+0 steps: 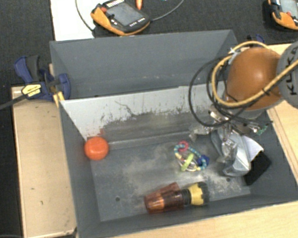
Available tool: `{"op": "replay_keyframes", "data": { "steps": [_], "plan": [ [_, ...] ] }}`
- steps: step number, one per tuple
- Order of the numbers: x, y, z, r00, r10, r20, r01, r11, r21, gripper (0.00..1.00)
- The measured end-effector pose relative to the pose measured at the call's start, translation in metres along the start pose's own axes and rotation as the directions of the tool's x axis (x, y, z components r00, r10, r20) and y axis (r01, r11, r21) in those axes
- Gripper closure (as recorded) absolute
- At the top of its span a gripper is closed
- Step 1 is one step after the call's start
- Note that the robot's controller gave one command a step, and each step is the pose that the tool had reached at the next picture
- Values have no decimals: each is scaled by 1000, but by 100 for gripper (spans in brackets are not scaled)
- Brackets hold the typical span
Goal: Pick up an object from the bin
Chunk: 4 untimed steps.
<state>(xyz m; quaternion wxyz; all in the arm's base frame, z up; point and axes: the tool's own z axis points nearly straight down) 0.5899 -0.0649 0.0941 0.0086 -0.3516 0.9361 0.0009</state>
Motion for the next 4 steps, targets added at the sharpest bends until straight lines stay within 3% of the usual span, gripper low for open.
{"op": "replay_keyframes", "data": {
  "steps": [1, 2, 3, 4],
  "plan": [
    [4, -5, 7, 1000, 7, 0, -7, 1000, -16, 0],
    [9, 35, 23, 993, -119, 5, 119, 993, -9, 100],
    [9, 35, 23, 993, -118, 5, 118, 993, -9, 100],
    [20, 32, 23, 992, -123, 7, 123, 992, -11, 100]
  ]
}}
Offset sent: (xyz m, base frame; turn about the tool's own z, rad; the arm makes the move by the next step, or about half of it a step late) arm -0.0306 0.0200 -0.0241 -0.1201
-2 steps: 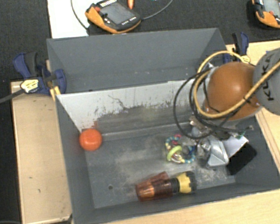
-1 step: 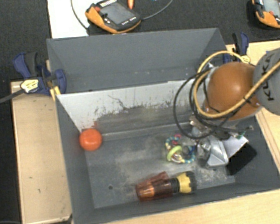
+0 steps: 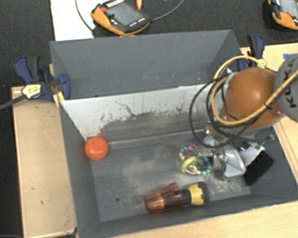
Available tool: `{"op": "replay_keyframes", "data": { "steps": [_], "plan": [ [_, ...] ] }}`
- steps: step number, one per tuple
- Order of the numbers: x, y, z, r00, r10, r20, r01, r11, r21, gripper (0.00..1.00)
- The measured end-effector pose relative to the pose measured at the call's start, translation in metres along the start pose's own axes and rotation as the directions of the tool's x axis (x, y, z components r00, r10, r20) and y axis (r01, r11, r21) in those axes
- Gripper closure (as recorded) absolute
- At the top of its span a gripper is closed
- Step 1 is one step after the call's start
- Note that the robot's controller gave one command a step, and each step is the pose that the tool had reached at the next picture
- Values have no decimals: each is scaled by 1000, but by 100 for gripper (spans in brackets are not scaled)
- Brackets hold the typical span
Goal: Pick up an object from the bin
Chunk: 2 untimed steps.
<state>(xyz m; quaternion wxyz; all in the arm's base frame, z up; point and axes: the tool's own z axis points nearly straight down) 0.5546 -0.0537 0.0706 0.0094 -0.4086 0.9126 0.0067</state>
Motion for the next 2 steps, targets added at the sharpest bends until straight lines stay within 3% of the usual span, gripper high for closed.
{"op": "replay_keyframes", "data": {
  "steps": [1, 2],
  "plan": [
    [-8, 5, -112, 1000, -12, 2, 12, 1000, 3, 100],
    [20, 4, -93, 1000, 11, -4, -11, 1000, -8, 100]
  ]
}}
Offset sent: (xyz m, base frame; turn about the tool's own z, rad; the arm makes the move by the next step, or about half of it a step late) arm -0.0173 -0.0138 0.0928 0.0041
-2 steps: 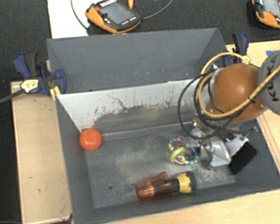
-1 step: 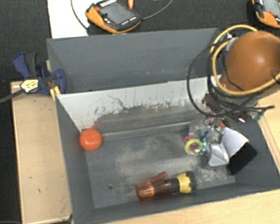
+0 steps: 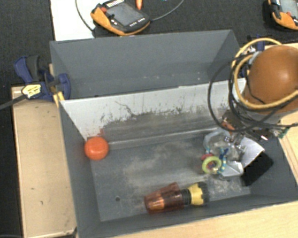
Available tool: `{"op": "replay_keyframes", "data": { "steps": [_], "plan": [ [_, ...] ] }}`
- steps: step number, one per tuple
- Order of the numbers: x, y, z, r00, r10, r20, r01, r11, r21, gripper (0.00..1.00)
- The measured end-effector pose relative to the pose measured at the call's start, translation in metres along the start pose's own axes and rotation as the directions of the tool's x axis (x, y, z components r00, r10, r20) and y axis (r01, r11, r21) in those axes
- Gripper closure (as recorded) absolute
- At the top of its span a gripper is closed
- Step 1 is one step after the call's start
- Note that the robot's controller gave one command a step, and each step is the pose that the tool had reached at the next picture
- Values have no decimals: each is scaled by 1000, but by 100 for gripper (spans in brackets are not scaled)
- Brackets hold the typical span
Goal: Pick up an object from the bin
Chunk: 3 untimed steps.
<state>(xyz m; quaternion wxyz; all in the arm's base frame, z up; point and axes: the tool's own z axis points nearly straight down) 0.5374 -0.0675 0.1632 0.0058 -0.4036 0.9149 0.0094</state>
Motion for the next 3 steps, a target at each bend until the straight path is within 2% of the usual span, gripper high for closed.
{"op": "replay_keyframes", "data": {
  "steps": [1, 2, 3],
  "plan": [
    [-24, -15, 57, 975, -223, 14, 223, 975, 17, 100],
    [-18, -9, -48, 997, -73, 4, 73, 997, 2, 100],
    [-22, -7, -82, 999, -45, 6, 45, 999, 4, 100]
  ]
}}
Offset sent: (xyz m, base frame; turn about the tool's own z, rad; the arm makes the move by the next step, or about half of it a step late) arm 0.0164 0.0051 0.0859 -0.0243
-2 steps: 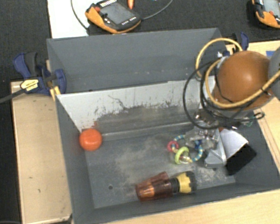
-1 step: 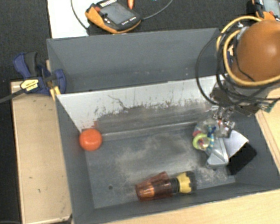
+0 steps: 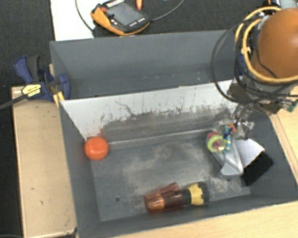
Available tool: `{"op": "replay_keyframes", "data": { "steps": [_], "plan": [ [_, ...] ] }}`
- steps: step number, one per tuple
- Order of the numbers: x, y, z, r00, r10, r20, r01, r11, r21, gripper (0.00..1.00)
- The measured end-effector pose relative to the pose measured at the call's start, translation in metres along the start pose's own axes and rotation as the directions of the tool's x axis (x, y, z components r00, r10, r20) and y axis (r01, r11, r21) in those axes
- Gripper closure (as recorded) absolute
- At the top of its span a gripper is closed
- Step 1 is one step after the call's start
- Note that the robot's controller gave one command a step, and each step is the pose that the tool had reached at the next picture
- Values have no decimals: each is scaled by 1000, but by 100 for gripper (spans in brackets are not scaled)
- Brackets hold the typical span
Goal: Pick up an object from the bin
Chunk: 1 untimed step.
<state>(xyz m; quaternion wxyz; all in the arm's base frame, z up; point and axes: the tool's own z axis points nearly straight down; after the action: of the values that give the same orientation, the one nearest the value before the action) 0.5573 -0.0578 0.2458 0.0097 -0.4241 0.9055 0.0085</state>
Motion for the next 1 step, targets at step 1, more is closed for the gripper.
{"op": "replay_keyframes", "data": {
  "steps": [1],
  "plan": [
    [-6, 41, -10, 996, 92, 2, -92, 996, 0, 100]
  ]
}}
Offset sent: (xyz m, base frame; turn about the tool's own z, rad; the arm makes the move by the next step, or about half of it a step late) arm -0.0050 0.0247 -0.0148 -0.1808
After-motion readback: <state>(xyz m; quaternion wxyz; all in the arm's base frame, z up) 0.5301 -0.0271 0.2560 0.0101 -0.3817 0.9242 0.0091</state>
